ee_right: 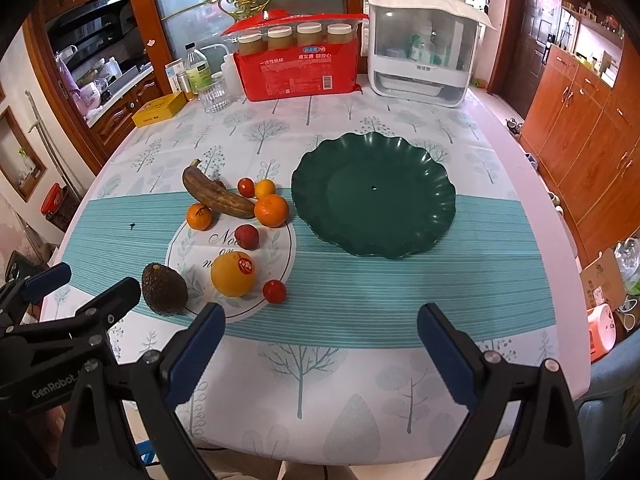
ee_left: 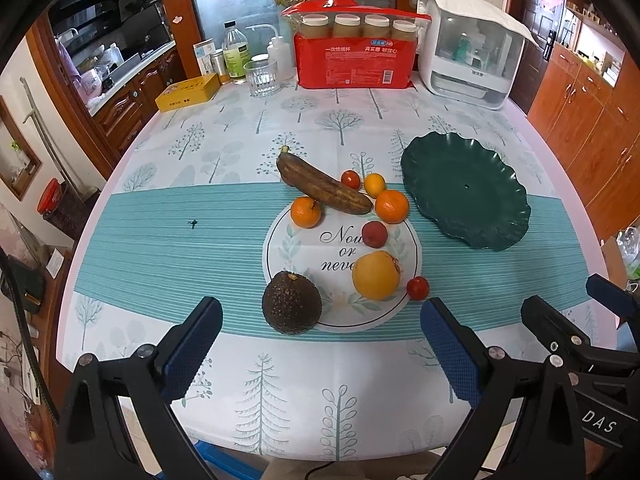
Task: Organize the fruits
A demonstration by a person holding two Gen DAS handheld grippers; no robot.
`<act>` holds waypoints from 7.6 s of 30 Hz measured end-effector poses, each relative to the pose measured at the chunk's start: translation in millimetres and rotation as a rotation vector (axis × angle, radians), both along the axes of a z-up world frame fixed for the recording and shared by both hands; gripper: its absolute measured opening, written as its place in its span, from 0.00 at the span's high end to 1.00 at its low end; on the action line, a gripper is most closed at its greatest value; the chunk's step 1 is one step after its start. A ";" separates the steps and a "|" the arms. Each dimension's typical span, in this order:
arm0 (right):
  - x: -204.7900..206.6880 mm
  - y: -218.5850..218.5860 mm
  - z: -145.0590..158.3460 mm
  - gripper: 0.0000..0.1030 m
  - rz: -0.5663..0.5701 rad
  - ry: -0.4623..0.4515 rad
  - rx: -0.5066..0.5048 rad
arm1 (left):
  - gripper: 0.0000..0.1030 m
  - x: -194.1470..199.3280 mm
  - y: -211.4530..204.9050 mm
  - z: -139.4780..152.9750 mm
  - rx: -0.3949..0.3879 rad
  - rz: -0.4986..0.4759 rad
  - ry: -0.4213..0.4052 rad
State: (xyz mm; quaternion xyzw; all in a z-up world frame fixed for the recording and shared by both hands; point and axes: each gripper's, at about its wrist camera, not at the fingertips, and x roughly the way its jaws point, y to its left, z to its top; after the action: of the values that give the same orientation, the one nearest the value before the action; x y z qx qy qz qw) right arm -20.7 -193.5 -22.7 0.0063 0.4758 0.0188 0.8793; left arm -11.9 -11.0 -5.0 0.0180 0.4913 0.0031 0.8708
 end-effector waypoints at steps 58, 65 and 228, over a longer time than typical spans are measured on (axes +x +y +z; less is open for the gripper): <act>63.4 20.1 -61.4 0.14 0.105 0.158 -0.001 | 0.05 58.1 65.3 -79.1 -0.082 -0.011 0.172; 67.5 10.8 -89.8 0.28 0.116 0.223 0.046 | 0.05 60.4 74.8 -107.7 -0.127 -0.015 0.238; 93.1 19.3 -10.6 0.44 0.081 -0.012 0.128 | 0.13 113.5 33.7 19.3 -0.016 -0.100 -0.112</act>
State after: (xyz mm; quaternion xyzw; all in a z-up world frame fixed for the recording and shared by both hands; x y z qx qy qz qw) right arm 72.3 -174.2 -33.3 0.0431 0.4684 0.0849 0.8784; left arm 101.6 22.7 14.4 0.0352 0.4402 -0.0433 0.8961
